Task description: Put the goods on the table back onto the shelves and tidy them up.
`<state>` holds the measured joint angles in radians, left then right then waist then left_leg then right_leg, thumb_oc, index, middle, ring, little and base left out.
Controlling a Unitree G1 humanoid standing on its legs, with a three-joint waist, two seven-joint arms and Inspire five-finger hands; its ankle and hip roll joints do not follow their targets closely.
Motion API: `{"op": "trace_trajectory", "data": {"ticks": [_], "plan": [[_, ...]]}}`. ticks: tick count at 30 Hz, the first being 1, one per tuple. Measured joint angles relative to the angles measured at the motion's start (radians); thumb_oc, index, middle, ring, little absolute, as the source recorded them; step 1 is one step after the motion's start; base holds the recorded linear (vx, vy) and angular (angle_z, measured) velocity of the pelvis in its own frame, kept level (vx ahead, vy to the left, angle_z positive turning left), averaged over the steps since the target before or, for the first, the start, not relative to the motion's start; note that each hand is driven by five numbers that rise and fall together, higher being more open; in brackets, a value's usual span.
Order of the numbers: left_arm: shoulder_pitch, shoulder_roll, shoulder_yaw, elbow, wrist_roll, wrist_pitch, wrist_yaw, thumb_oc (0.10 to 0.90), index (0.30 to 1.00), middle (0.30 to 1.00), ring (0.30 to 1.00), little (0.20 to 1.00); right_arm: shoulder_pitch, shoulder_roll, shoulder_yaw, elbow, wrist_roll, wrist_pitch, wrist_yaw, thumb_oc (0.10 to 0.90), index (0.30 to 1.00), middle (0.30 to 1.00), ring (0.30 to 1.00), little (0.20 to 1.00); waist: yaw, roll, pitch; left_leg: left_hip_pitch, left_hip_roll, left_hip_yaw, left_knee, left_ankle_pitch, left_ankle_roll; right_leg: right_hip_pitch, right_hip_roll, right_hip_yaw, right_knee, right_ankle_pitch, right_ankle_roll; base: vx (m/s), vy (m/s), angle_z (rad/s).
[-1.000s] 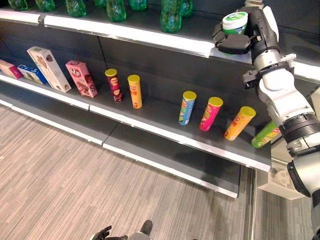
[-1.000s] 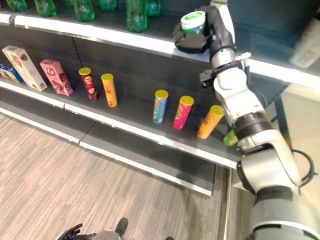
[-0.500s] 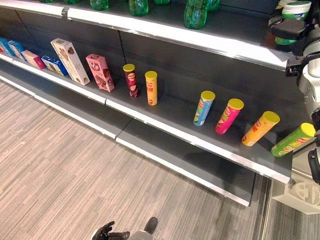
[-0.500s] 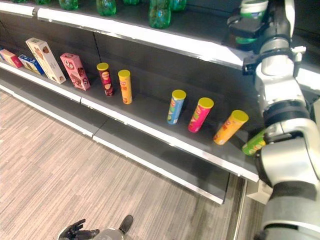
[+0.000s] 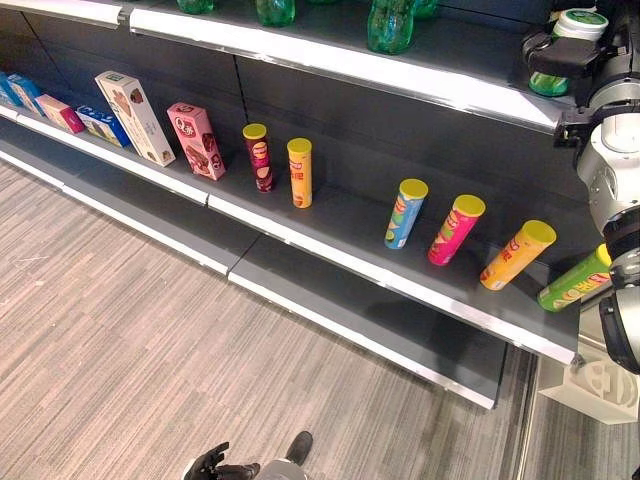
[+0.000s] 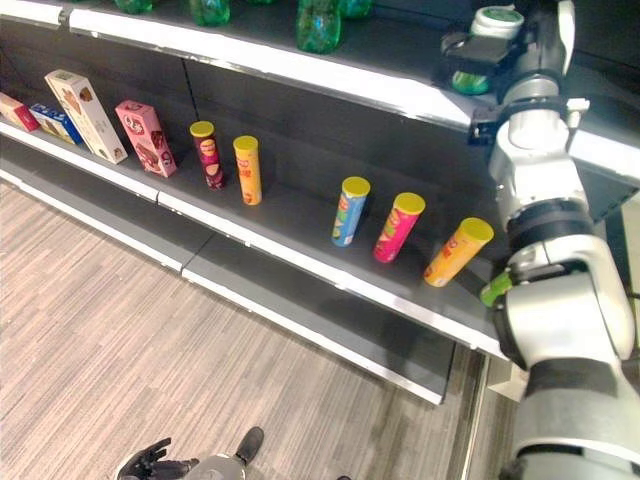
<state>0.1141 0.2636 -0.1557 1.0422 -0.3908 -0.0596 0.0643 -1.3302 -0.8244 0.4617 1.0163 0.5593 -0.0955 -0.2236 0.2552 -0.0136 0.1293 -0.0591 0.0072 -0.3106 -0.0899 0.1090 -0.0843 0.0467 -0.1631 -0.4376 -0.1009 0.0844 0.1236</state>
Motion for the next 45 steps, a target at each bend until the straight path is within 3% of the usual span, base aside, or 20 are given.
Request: {"op": "trace_trajectory", "data": {"ticks": [19, 25, 33, 35, 37, 39, 41, 45], "plan": [[-0.005, 0.000, 0.000, 0.000, 0.001, 0.000, 0.013, 0.800, 0.900, 0.900, 0.900, 0.900, 0.000, 0.000, 0.000, -0.044, -0.003, 0.001, -0.001, 0.800, 0.900, 0.900, 0.900, 0.900, -0.021, -0.001, 0.001, 0.002, 0.000, 0.004, 0.000, 0.000, 0.000, 0.000, 0.000, 0.004, 0.000, 0.001, 0.000, 0.00, 0.000, 0.00], [-0.003, 0.000, 0.002, -0.001, 0.002, 0.001, 0.014, 0.800, 0.900, 0.900, 0.900, 0.900, 0.004, -0.013, -0.001, -0.267, -0.006, -0.001, -0.024, 0.800, 0.900, 0.900, 0.900, 0.900, -0.052, -0.001, 0.001, 0.004, 0.002, 0.027, 0.000, -0.001, 0.001, -0.009, -0.001, 0.023, 0.000, 0.003, -0.002, 0.00, 0.026, -0.10], [-0.002, 0.001, 0.016, -0.016, 0.011, 0.001, 0.020, 0.800, 0.900, 0.900, 0.900, 0.900, 0.031, -0.152, -0.034, -0.632, -0.148, -0.066, -0.090, 0.800, 0.900, 0.900, 0.900, 0.900, -0.075, -0.016, 0.013, 0.012, 0.004, 0.060, 0.000, -0.007, 0.009, -0.019, -0.001, 0.055, 0.000, 0.006, -0.004, -0.01, 0.049, -0.12], [0.008, 0.000, 0.050, -0.014, 0.013, 0.002, 0.022, 0.800, 0.900, 0.900, 0.900, 0.900, 0.085, -0.213, -0.080, -0.788, -0.168, -0.115, -0.090, 0.800, 0.900, 0.900, 0.900, 0.900, -0.100, -0.038, 0.028, 0.022, 0.006, 0.093, 0.000, -0.013, 0.017, -0.027, -0.002, 0.089, 0.001, 0.013, -0.004, 0.00, 0.080, -0.42], [0.005, -0.001, 0.053, -0.006, 0.022, 0.005, 0.029, 0.800, 0.900, 0.900, 0.900, 0.900, 0.106, -0.226, -0.102, -0.824, -0.183, -0.135, -0.091, 0.800, 0.900, 0.900, 0.900, 0.900, -0.140, -0.050, 0.031, 0.040, 0.002, 0.115, 0.000, -0.019, 0.021, -0.026, -0.004, 0.114, 0.001, 0.017, -0.001, 0.00, 0.117, -0.29], [0.017, -0.003, 0.093, -0.027, 0.041, 0.002, 0.032, 0.800, 0.900, 0.900, 0.900, 0.900, 0.285, -0.273, -0.240, -1.004, -0.212, -0.141, -0.100, 0.800, 0.900, 0.900, 0.900, 0.900, -0.134, -0.062, 0.035, 0.046, 0.004, 0.143, -0.001, -0.025, 0.029, -0.031, -0.006, 0.140, 0.007, 0.019, -0.003, 0.00, 0.063, -0.44], [0.022, -0.003, 0.093, -0.027, 0.044, 0.006, 0.032, 0.800, 0.900, 0.900, 0.900, 0.900, 0.360, -0.302, -0.269, -1.089, -0.252, -0.160, -0.099, 0.800, 0.900, 0.900, 0.900, 0.900, -0.172, -0.063, 0.035, 0.056, -0.002, 0.180, 0.000, -0.031, 0.034, -0.040, -0.010, 0.172, 0.007, 0.030, 0.002, -0.01, 0.117, -0.49], [0.036, -0.001, 0.156, -0.031, 0.063, 0.001, 0.031, 0.800, 0.900, 0.900, 0.900, 0.900, 0.711, -0.374, -0.490, -1.214, -0.286, -0.189, -0.087, 0.800, 0.900, 0.900, 0.900, 0.900, -0.221, -0.092, 0.040, 0.072, -0.006, 0.248, 0.000, -0.044, 0.044, -0.063, -0.014, 0.236, 0.007, 0.045, 0.004, -0.05, 0.151, -0.54]]}}
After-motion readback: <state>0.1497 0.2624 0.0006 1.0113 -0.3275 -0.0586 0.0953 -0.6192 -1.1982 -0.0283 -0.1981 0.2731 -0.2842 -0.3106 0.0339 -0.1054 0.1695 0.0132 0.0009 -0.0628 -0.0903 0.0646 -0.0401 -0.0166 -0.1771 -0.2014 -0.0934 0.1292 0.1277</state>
